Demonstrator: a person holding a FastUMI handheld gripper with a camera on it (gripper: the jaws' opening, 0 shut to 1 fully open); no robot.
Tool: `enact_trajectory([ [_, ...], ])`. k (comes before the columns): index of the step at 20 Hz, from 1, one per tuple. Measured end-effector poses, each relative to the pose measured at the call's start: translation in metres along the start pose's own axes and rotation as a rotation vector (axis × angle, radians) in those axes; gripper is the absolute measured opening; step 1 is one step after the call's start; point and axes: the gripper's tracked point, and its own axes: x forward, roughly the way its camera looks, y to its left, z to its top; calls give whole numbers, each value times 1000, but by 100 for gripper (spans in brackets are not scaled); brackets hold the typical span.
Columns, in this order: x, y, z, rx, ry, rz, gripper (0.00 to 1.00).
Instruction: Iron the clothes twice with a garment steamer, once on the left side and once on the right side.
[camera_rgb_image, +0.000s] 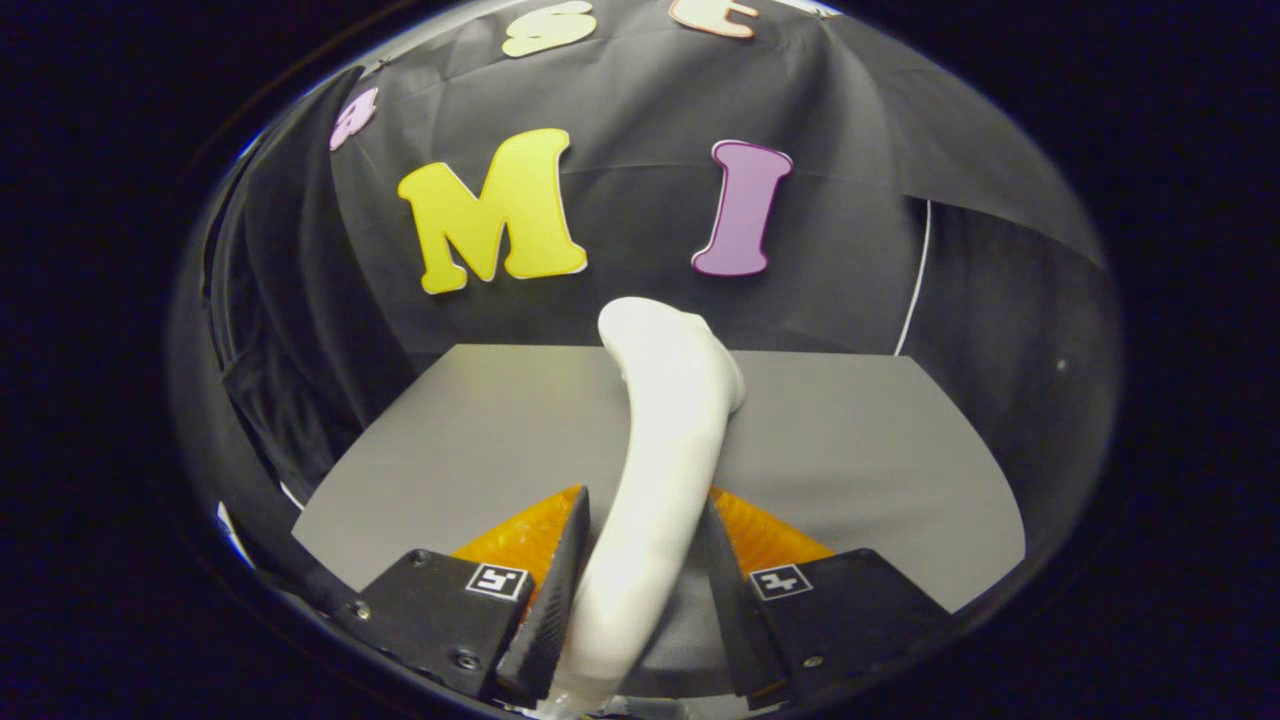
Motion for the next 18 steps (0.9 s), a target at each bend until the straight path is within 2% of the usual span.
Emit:
enact_trajectory([
  [2,-2,5,-6,16,21,-7,64],
  [4,-3,7,-6,7,24,5,57],
  [7,-2,8,-4,42,21,11,54],
  [11,-15,17,-3,87,-11,44,43],
  [15,-22,20,0,78,-44,14,41],
  [18,-54,31,1,90,-78,15,40],
])
